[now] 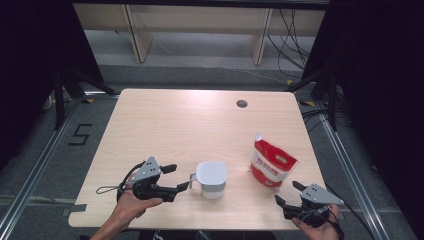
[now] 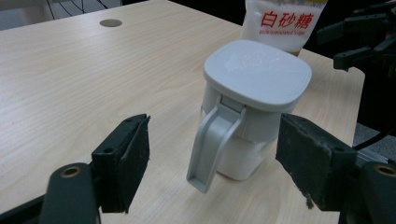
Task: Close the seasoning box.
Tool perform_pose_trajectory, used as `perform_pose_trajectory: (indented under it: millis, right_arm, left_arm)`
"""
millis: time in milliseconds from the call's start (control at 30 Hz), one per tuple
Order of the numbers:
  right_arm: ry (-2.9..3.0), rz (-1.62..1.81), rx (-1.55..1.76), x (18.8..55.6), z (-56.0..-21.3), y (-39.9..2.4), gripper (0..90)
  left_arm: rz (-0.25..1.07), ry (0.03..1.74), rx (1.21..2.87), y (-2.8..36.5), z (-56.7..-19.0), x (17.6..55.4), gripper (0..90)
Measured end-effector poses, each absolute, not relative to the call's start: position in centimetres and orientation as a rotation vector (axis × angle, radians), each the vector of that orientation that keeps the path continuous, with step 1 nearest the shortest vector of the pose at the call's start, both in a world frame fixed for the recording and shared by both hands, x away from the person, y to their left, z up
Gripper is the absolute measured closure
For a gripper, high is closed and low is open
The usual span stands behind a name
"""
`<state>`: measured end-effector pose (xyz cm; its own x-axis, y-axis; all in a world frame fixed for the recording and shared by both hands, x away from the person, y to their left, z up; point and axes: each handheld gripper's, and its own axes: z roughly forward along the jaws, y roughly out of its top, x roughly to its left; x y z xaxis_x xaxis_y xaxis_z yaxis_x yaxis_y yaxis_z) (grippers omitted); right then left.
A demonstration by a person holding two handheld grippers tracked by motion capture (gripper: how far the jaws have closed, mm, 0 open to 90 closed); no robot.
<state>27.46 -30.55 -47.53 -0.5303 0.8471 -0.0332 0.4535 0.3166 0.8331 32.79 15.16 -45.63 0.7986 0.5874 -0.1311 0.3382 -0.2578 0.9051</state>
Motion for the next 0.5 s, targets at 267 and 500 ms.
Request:
perform_pose_trajectory:
  millis: [267,500]
  right_arm:
    - [2.134,1.117,1.091,27.7,-47.6,-30.6,21.1]
    - [2.128,1.12,1.108,27.7,-47.6,-30.5,21.0]
  left_arm:
    - [0.277,0.703,1.882,15.6,-46.4,32.1,23.5]
    - [0.273,0.692,1.916,15.7,-47.0,31.9,22.8]
